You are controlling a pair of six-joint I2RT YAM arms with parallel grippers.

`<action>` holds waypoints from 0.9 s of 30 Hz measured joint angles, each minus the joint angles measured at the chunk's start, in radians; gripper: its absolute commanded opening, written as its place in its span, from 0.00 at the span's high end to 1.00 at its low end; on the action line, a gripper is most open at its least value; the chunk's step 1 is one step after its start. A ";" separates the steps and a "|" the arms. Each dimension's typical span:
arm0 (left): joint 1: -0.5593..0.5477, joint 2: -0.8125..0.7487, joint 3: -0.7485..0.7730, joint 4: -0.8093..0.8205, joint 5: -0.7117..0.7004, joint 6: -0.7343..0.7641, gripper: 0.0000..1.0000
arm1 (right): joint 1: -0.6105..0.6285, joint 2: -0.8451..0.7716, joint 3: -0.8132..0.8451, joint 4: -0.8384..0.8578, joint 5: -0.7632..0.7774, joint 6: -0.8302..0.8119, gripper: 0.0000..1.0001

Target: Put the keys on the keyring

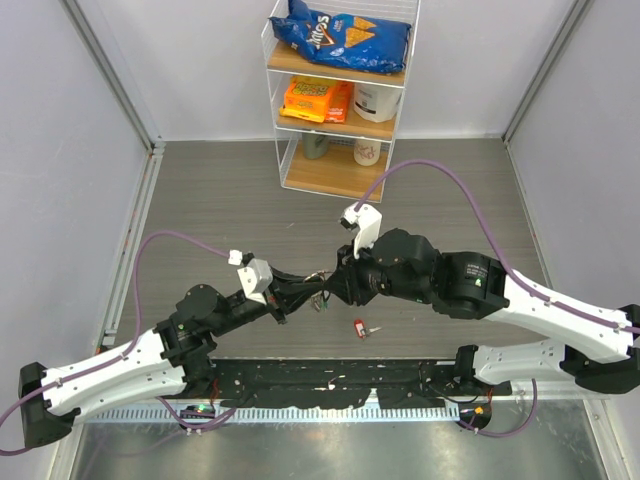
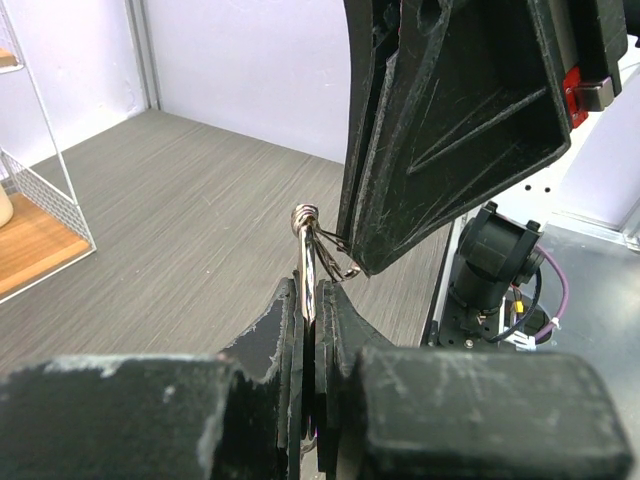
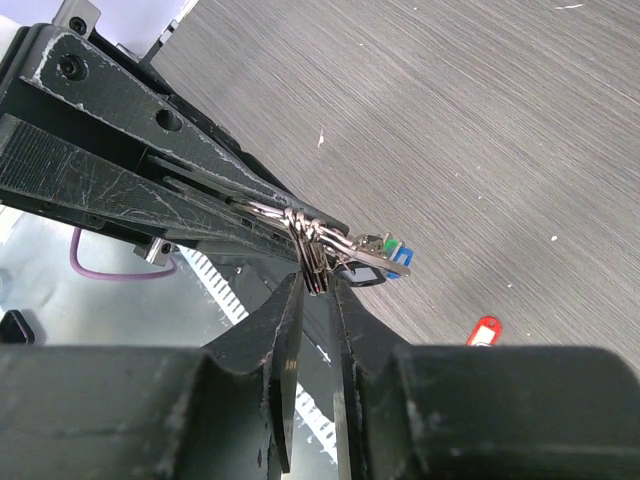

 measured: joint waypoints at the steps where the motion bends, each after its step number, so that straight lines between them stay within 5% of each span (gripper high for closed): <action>1: 0.000 0.000 0.000 0.000 0.000 0.000 1.00 | 0.000 0.000 0.000 0.000 0.001 0.000 0.78; 6: 0.000 0.003 0.000 0.002 0.002 -0.006 1.00 | 0.004 0.000 0.000 0.000 0.002 -0.001 0.79; 11: 0.000 0.010 0.000 0.001 0.002 -0.017 1.00 | 0.004 0.000 0.001 0.002 -0.002 -0.003 0.94; 21: 0.000 0.015 0.000 0.026 0.005 -0.021 1.00 | 0.010 0.003 0.036 -0.025 0.002 -0.014 0.94; 27: 0.000 0.015 0.000 0.030 0.011 -0.023 1.00 | 0.012 0.010 0.075 -0.061 0.007 -0.023 0.86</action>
